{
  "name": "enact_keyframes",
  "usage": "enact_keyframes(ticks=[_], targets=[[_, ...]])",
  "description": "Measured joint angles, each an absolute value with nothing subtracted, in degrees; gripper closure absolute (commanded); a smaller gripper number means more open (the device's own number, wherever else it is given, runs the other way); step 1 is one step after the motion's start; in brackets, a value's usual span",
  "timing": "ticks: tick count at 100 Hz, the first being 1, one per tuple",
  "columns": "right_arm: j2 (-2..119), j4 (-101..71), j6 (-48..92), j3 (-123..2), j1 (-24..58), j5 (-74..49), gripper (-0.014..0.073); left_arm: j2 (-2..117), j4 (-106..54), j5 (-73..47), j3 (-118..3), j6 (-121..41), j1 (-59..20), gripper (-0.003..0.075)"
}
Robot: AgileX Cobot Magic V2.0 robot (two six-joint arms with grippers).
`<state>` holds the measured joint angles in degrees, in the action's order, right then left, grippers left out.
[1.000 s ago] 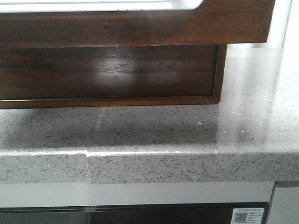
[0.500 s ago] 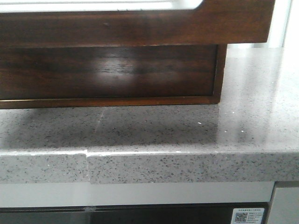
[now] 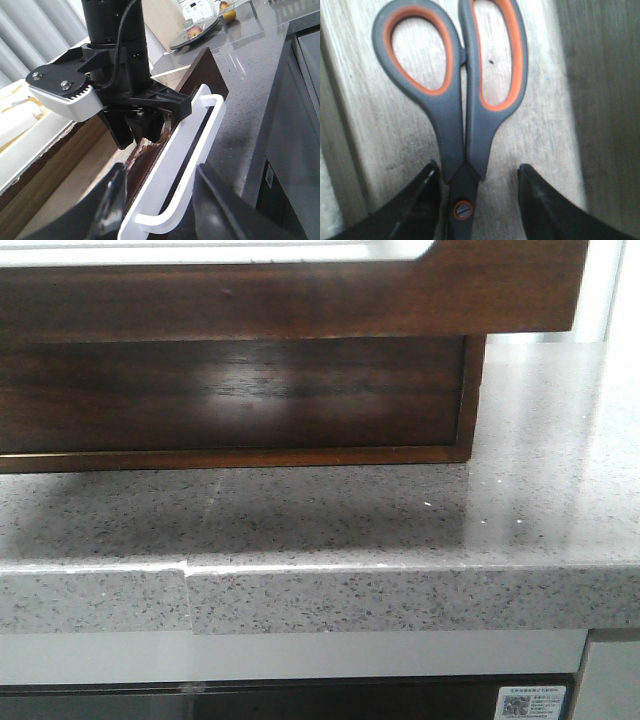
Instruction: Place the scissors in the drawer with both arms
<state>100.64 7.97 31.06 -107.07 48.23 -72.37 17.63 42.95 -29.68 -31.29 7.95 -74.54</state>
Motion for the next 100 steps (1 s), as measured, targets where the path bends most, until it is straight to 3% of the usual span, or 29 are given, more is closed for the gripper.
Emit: enact_keyframes(ticks=[8, 15, 32, 40, 54, 100], targets=[[100.64, 8.06, 31.06, -107.09, 48.23, -72.18, 0.0250, 17.63, 42.95, -29.68, -31.29, 7.95, -74.54, 0.0428], [100.64, 8.10, 30.93, -107.09, 48.23, -72.18, 0.0309, 17.63, 42.95, -29.68, -31.29, 7.95, -74.54, 0.0428], [100.74, 9.41, 28.93, -108.28, 48.23, -72.18, 0.0664, 17.63, 42.95, -29.68, -31.29, 7.95, -74.54, 0.0434], [100.74, 9.62, 28.55, -109.51, 48.23, -72.18, 0.0654, 17.63, 42.95, -29.68, -31.29, 7.95, -74.54, 0.0511], [99.46, 9.74, 28.14, -110.97, 48.23, -72.18, 0.0653, 17.63, 42.95, -29.68, -31.29, 7.95, -74.54, 0.0741], [84.97, 9.80, 18.84, -112.96, 48.23, -72.64, 0.0654, 17.63, 42.78, -28.51, -31.29, 7.95, -74.54, 0.0742]])
